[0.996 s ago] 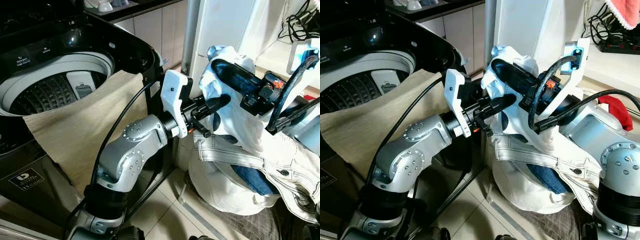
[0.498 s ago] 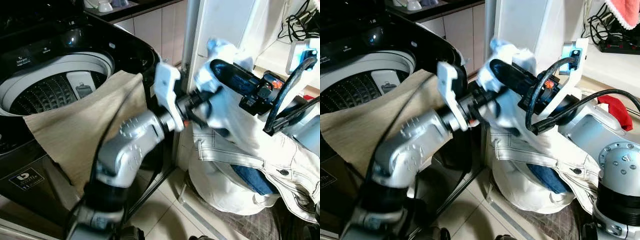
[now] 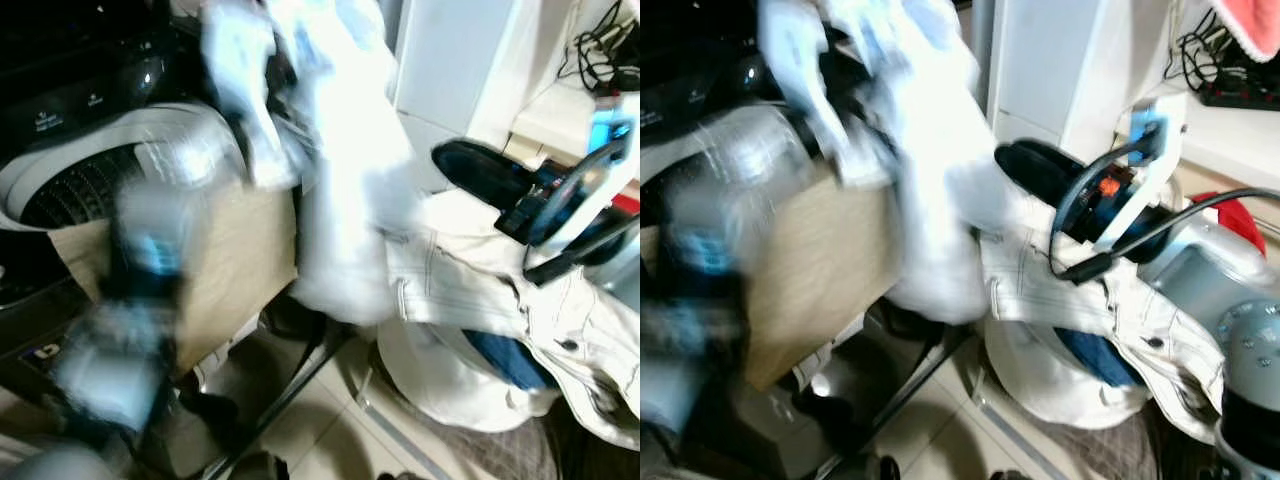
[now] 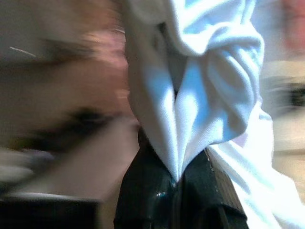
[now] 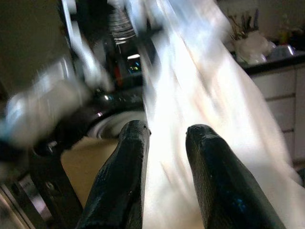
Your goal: Clothes washing
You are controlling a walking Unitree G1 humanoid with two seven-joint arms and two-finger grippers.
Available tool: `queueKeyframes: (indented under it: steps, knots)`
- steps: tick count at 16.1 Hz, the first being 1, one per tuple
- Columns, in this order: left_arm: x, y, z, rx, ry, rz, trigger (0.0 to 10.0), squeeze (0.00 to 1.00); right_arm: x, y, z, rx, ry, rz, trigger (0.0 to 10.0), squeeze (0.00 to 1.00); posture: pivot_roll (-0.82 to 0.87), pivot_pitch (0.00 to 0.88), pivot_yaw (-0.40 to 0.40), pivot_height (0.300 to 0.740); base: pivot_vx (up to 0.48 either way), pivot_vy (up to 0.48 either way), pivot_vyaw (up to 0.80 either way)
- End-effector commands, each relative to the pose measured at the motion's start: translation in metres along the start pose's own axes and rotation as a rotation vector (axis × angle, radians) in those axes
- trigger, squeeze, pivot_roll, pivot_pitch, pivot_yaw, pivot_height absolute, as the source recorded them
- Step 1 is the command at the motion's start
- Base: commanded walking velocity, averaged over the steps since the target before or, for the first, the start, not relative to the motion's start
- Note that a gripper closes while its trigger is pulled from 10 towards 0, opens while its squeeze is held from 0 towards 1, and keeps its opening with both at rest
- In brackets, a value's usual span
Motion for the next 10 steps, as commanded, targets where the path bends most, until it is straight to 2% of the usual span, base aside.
queueKeyframes:
  steps: [1,2,3,4,5,6,7,8,9,10]
  knots:
    - [0.039,-0.006,0.040,-0.124,-0.166,0.157,0.0,0.00,0.010,-0.004,0.001,0.011,0.055,0.042,10.0,0.00,-0.07,0.000,0.041,0.740,0.000,0.000,0.00]
    - [0.057,-0.011,0.057,-0.149,-0.270,0.215,0.0,0.00,0.018,-0.010,0.000,0.014,0.076,0.079,10.0,0.00,-0.07,0.000,0.042,0.740,0.000,0.000,0.00]
    - [0.070,-0.016,0.064,-0.120,-0.365,0.266,0.0,0.00,0.027,-0.018,-0.001,0.016,0.100,0.111,10.0,0.00,-0.07,0.000,0.044,0.740,0.000,0.000,0.00]
    - [0.077,-0.019,0.059,-0.057,-0.385,0.294,0.0,0.00,0.032,-0.024,-0.002,0.017,0.109,0.128,10.0,0.00,-0.07,0.000,0.045,0.740,0.000,0.000,0.00]
    - [0.078,-0.021,0.025,0.131,-0.312,0.278,10.0,0.00,0.034,-0.028,-0.004,0.025,0.117,0.136,10.0,0.00,-0.06,0.000,0.039,0.740,0.000,0.000,0.00]
    - [0.075,-0.013,-0.025,0.392,-0.241,0.255,10.0,0.00,0.038,-0.032,-0.009,0.035,0.119,0.153,10.0,0.00,-0.06,0.000,0.046,0.740,0.000,0.000,0.00]
    - [0.074,-0.007,-0.041,0.480,-0.238,0.255,10.0,0.00,0.040,-0.033,-0.010,0.039,0.119,0.160,10.0,0.00,-0.07,0.000,0.048,0.740,0.000,0.000,0.00]
    - [0.073,0.005,-0.067,0.577,-0.138,0.295,10.0,0.00,0.044,-0.035,-0.017,0.068,0.125,0.169,10.0,0.00,-0.07,0.000,0.048,0.740,0.000,0.000,0.00]
    - [0.072,0.014,-0.082,0.636,-0.097,0.304,10.0,0.00,0.046,-0.036,-0.021,0.092,0.135,0.169,10.0,0.00,-0.08,0.000,0.051,0.740,0.000,0.000,0.00]
    - [0.072,0.020,-0.091,0.672,-0.097,0.312,10.0,1.00,0.047,-0.036,-0.023,0.101,0.137,0.169,10.0,0.00,-0.08,0.000,0.051,0.740,0.000,0.000,0.00]
Point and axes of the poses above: a point about 5 cm out from each wrist's last joint towards the gripper, its own y axis pointing back from the gripper into the wrist, its own z axis along the axis of the wrist's last joint, x = y × z, the point moved 1 cm from there along -y, pointing out of the wrist towards the gripper
